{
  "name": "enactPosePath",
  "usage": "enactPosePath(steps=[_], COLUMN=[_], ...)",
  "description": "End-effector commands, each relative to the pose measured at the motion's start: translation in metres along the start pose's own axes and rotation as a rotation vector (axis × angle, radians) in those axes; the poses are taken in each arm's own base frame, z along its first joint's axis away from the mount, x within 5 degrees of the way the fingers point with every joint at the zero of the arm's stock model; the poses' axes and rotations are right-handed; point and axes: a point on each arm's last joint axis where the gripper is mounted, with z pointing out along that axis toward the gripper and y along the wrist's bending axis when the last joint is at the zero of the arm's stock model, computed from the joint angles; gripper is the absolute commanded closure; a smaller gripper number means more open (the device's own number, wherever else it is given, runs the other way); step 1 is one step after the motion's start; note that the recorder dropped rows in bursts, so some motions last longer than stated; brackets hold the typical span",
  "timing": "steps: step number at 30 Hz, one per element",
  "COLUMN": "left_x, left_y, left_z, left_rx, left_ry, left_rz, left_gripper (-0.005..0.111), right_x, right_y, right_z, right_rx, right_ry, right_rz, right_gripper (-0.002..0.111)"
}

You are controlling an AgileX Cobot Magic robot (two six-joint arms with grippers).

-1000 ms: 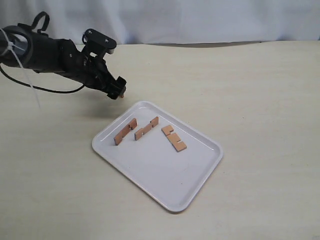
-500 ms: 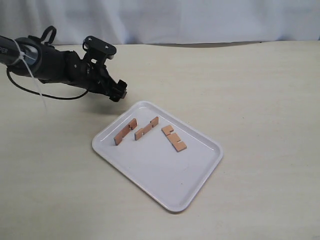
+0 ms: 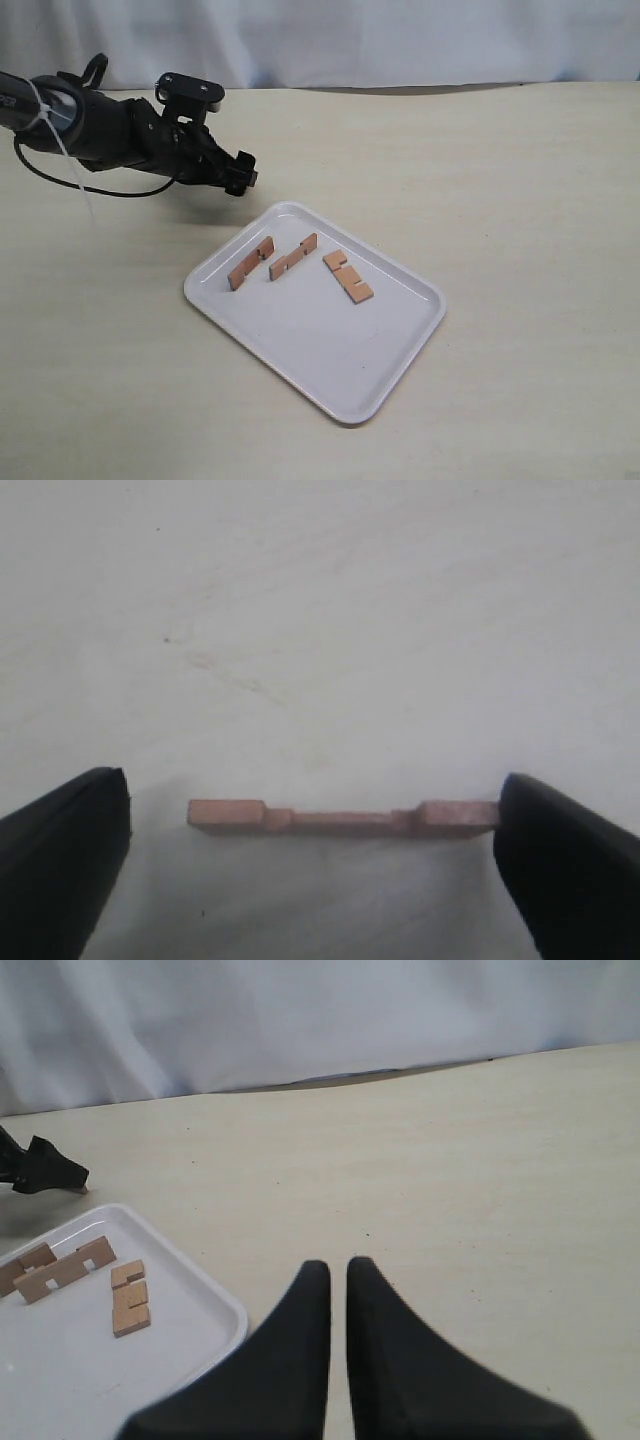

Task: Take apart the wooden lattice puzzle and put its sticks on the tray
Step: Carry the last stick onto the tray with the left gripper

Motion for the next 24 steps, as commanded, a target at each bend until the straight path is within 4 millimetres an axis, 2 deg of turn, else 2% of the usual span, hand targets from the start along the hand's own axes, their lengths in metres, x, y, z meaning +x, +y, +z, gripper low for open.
enactPosePath(steps=[1, 7, 11, 19, 24], left_x=[-0.003, -0.004, -0.005, -0.005, 0.003], left_y=[0.000, -0.004, -0.015, -0.015, -0.014], left_z=[0.000, 0.000, 0.000, 0.000, 0.009], left_rx=[-0.008, -0.005, 0.006, 0.003, -0.006], left_ry=[-0.019, -0.027, -0.039, -0.043, -0.031], left_rz=[-0.019, -0.005, 0.025, 0.019, 0.019], left_gripper=[0.015, 0.015, 0.015, 0.015, 0.015], right_x=[0.001, 0.001, 0.001, 0.001, 0.001], right_y=[0.000, 0.000, 0.000, 0.000, 0.000], right_z=[0.001, 0.001, 0.001, 0.001, 0.001], right_rx=[-0.001, -0.001, -0.001, -0.001, -0.001], right_ry=[0.009, 0.009, 0.009, 0.009, 0.009], right_rz=[0.000, 0.000, 0.000, 0.000, 0.000], right_gripper=[0.102, 0.102, 0.102, 0.102, 0.102])
